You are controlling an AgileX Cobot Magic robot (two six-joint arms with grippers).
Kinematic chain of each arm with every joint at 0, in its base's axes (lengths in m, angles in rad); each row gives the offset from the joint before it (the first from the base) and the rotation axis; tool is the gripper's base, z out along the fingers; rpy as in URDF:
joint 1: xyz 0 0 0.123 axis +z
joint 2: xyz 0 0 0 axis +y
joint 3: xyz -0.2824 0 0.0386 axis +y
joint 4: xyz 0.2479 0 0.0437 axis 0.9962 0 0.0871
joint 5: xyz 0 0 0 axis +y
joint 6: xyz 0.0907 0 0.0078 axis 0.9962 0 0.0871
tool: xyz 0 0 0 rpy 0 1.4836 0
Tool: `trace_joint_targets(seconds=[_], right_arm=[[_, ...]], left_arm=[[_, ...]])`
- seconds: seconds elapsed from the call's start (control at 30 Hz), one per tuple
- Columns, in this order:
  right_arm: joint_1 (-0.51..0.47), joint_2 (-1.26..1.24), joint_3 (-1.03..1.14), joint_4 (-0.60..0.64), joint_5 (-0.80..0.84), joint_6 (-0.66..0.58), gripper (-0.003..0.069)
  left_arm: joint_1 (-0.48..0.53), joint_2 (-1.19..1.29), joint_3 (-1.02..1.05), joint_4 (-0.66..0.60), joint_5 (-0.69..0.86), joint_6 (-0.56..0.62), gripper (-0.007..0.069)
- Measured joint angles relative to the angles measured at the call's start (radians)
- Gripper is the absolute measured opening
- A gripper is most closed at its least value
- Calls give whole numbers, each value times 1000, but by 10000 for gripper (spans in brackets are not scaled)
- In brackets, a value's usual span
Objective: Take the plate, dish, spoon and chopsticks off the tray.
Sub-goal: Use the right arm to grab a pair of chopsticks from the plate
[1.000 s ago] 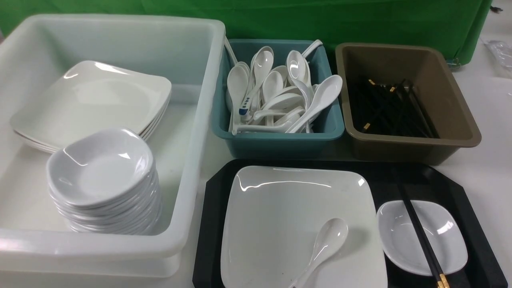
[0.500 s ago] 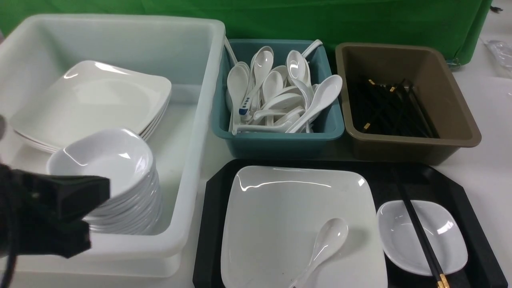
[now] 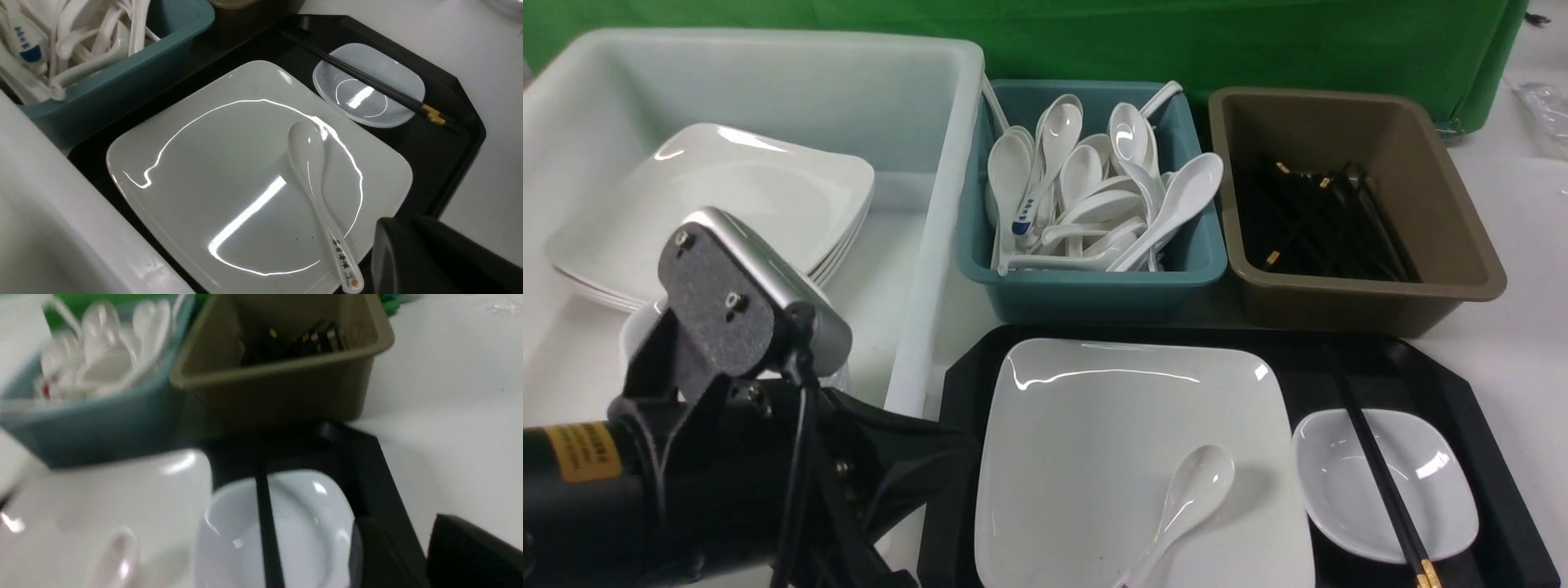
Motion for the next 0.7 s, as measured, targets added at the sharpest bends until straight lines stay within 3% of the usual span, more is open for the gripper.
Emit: trace_joint_targets(seconds=[0.13,0.2,0.27,0.4,0.53,0.7], right_arm=[[2,0,-1,8,-144,138,232],[18,23,-39,9,-66,157,196],[35,55,-94,9,-3,128,180],[137,364,-397,8,337,-105,160],[214,696,-633,0,621,-217,167],[263,1030,-762,-11,750,-279,235]], left_arm=[[0,-16,0,-8,8,0,17],[0,-18,0,-8,8,0,17],[0,-18,-1,-7,10,0,17],[0,-18,-21,-5,26,12,17],[0,-31,-42,-4,33,34,17],[0,-79,-48,-4,61,34,17]])
